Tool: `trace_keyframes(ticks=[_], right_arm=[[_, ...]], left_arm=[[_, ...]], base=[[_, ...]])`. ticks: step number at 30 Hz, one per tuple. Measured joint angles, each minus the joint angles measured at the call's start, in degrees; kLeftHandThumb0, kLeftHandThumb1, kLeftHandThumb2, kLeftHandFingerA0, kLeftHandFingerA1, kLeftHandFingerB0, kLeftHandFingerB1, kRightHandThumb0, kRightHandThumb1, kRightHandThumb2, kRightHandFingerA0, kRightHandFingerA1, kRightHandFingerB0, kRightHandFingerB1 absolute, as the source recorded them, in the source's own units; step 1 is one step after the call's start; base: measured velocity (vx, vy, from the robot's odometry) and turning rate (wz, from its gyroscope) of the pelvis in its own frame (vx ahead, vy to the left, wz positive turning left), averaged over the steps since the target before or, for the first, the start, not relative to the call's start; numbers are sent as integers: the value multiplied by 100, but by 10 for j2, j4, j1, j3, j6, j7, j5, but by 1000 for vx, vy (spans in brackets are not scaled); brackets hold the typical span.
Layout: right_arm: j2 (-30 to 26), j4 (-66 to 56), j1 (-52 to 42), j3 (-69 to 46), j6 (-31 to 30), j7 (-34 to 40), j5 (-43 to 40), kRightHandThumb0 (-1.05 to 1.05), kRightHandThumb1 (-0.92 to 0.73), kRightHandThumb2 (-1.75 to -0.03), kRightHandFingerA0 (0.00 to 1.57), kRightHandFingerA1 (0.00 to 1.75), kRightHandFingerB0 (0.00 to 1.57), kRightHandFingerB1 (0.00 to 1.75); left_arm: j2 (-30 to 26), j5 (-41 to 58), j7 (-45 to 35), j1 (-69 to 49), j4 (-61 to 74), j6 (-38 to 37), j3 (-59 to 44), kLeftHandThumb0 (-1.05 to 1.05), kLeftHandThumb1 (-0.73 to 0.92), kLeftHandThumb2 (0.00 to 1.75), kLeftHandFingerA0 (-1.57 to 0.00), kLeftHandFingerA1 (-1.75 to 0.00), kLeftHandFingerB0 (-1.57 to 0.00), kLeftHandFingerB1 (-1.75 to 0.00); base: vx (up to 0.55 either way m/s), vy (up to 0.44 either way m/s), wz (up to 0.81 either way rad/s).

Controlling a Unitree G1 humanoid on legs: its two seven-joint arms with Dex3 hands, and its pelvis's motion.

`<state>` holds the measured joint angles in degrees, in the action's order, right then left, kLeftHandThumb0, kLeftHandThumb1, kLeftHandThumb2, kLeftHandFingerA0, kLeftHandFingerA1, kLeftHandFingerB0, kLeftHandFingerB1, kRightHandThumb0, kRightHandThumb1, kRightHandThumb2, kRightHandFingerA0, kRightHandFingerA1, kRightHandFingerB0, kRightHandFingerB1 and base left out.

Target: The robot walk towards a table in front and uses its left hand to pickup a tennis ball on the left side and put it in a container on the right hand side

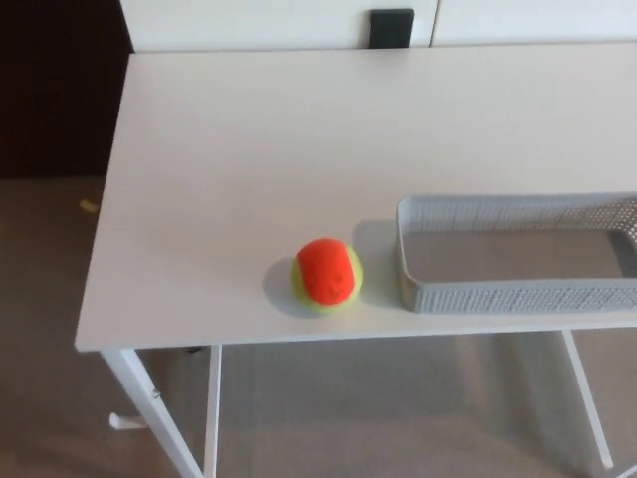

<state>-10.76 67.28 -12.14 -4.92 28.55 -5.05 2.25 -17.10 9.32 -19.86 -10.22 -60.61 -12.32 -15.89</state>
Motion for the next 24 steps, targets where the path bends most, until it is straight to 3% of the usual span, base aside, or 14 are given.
trace_keyframes(ticks=[6,7,10,11,15,16,19,20,24], right_arm=[[0,-5,2,0,-1,0,0,-76,-56,-49,24,141,0,64],[0,-6,3,0,-1,0,0,-76,-40,-86,52,109,0,57],[0,-2,8,1,-1,1,1,-76,-40,-86,52,109,0,57],[0,-1,10,1,-1,2,1,-74,-58,-49,23,143,0,60],[0,0,13,4,-1,3,4,-76,-58,-49,24,143,0,61],[0,1,13,5,0,3,5,-78,-41,-86,53,111,0,62],[0,2,15,6,1,4,7,-78,-41,-86,53,111,0,62],[0,2,15,6,1,4,8,-74,-57,-50,25,142,0,66],[0,3,18,6,2,5,8,-74,-57,-50,25,142,0,66]], left_arm=[[0,1,0,7,-2,0,-1,-5,54,55,-63,-43,-41,-36],[0,1,0,6,-1,0,-1,-5,53,55,-64,-44,-41,-36],[0,1,0,7,-2,0,-3,-5,53,55,-64,-44,-41,-36],[0,1,0,7,-3,0,-3,-6,52,55,-63,-44,-42,-37],[0,2,0,12,-9,0,-5,-7,51,54,-63,-43,-42,-37],[0,2,0,13,-10,0,-6,-8,51,54,-62,-43,-43,-37],[-1,2,2,16,-13,0,-6,-8,51,54,-62,-43,-43,-37],[-1,1,3,18,-13,0,-6,-8,51,55,-55,-42,-40,-36],[-4,1,16,23,-11,0,-9,-8,51,55,-55,-42,-40,-36]], base=[[144,-50,0],[130,-48,3],[118,-45,1],[107,-42,2],[53,-20,1],[0,0,0],[0,0,0],[0,0,0],[0,0,0]])
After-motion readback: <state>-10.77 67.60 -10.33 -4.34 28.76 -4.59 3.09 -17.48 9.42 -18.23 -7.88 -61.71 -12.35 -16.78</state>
